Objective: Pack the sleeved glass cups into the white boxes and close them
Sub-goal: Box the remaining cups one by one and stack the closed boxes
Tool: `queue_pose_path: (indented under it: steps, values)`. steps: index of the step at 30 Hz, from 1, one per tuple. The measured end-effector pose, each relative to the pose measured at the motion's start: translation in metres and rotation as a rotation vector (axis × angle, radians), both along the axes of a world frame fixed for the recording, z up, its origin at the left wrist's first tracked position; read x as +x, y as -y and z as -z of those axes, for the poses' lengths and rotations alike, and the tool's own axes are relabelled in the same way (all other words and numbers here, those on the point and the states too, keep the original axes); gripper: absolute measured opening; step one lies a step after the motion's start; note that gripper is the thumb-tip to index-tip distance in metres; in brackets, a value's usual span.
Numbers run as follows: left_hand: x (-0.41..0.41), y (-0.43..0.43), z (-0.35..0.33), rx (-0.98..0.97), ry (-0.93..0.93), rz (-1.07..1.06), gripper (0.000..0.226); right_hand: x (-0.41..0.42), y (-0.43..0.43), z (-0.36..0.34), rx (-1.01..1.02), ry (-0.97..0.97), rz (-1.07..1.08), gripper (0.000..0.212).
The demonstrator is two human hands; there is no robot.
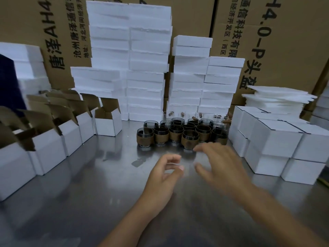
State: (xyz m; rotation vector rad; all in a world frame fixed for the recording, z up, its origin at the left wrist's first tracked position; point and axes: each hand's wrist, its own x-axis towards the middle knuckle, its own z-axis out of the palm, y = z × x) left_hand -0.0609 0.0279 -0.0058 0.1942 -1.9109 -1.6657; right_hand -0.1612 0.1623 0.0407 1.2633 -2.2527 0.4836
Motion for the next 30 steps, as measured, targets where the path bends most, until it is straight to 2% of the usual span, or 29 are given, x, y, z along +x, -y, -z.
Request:
queue_pose_path:
  steps: [3,7,10,14,20,22,24,28,30]
  values:
    - [-0.001,0.012,-0.004,0.031,-0.036,-0.136,0.014,0.000,0.021,0.037,0.013,0.204,-0.027,0.025]
    - [-0.006,0.049,-0.008,0.073,-0.022,-0.333,0.016,-0.013,0.028,0.057,-0.123,0.395,0.009,0.011]
    - [-0.017,0.090,-0.010,0.044,0.028,-0.452,0.018,-0.017,0.028,0.061,-0.161,0.376,0.011,0.020]
    - [-0.038,0.160,-0.009,-0.074,0.183,-0.628,0.012,-0.016,0.031,0.060,-0.102,0.304,0.026,0.022]
    - [-0.053,0.240,-0.015,-0.364,0.379,-0.708,0.041,-0.016,0.036,0.058,-0.048,0.321,0.058,0.006]
    - [-0.056,0.255,-0.018,-0.503,0.467,-0.706,0.051,-0.015,0.037,0.057,-0.041,0.339,0.071,0.004]
    - [-0.058,0.266,-0.022,-0.562,0.533,-0.700,0.055,-0.016,0.037,0.057,-0.054,0.353,0.071,0.004]
    - [-0.059,0.277,-0.024,-0.660,0.667,-0.686,0.047,-0.016,0.037,0.056,-0.048,0.368,0.064,0.002]
    - [-0.055,0.273,-0.024,-0.686,0.653,-0.690,0.038,-0.017,0.037,0.057,-0.053,0.365,0.062,0.004]
